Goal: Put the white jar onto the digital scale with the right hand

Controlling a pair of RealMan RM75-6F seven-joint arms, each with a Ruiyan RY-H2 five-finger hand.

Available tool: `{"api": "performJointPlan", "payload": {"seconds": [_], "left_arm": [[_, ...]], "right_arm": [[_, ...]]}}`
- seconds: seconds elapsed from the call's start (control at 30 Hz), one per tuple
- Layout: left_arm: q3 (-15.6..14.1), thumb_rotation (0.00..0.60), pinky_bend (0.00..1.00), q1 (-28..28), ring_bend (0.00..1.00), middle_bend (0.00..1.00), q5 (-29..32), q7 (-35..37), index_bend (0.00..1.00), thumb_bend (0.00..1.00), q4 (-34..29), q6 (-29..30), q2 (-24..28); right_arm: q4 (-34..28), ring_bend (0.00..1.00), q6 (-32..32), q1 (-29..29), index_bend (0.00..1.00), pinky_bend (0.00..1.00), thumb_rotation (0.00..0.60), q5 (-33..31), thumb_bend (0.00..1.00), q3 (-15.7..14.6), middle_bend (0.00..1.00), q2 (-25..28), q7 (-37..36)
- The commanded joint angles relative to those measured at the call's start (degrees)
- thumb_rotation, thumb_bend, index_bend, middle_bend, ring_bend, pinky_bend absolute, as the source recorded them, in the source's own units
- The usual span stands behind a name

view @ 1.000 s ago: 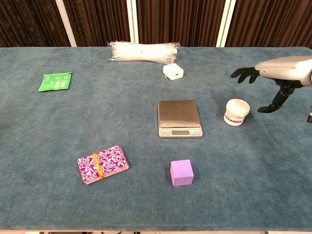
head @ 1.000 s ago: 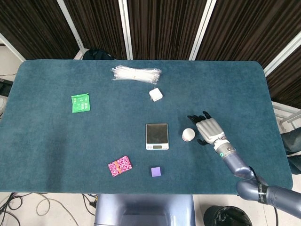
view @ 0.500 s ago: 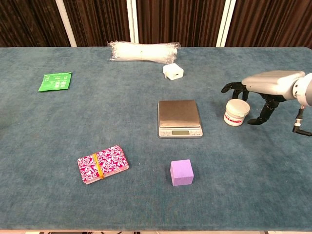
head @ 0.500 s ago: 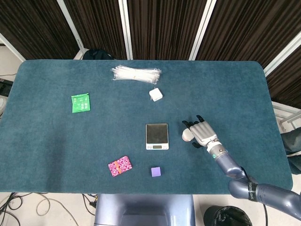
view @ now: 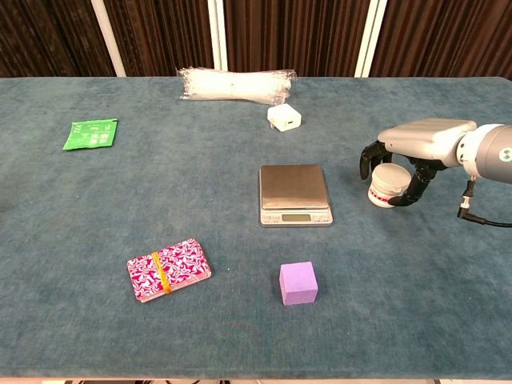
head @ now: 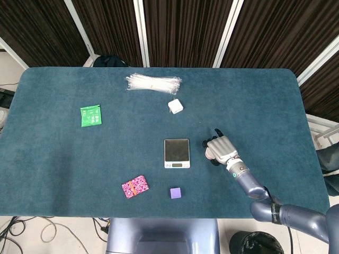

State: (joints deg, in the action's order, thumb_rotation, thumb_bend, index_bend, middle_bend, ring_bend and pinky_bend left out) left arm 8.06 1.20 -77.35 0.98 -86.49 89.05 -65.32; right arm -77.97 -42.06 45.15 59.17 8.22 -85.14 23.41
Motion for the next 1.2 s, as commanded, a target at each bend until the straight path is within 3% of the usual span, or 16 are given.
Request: {"api": "performJointPlan", "payload": {"seconds": [0.03, 0.13, 0.43, 0.8, 1.2], "left_arm": [[0.06, 0.6, 0.0, -0.01, 0.0, 0.0, 0.08, 0.11, 0.06, 0.74, -0.02, -0.03, 0.06], [0.04, 0.6, 0.0, -0.03, 0.0, 0.0, 0.15, 0.16, 0.06, 0.74, -0.06, -0.12, 0.1], [0.01, 0.6, 0.0, -0.03, 0.0, 0.0, 0.22, 0.12, 0.06, 0.74, -0.35, -0.27, 0.19], [0.09, 0.6, 0.0, -0.08, 0.0, 0.0, 0.38, 0.36, 0.06, 0.74, -0.53, -0.29, 0.2], [0.24, 0.6, 0.0, -0.13, 0.0, 0.0, 0.67, 1.1, 0.06, 0.74, -0.48, -0.52, 0.4]], "right_arm": [[0.63, 0.32, -0.44, 0.18, 0.35, 0.0, 0.6, -0.47, 0.42, -0.1, 0.42, -0.53, 0.32], [0.95, 0.34, -0.64, 0.27, 0.35, 0.0, 0.6, -0.84, 0.42, -0.17, 0.44, -0.73, 0.33], [0.51, 0.53, -0.7, 0.5, 0.4, 0.06, 0.6, -0.76, 0.51, -0.44, 0.5, -0.15, -0.45], [-0.98, 0.53, -1.34, 2.98, 0.4, 0.06, 0.6, 0.04, 0.51, 1.47, 0.5, -0.17, 0.12], [-2.74, 0.53, -0.38, 10.62, 0.4, 0.06, 0.6, -6.79, 0.51, 6.13, 0.5, -5.11, 5.16]]}}
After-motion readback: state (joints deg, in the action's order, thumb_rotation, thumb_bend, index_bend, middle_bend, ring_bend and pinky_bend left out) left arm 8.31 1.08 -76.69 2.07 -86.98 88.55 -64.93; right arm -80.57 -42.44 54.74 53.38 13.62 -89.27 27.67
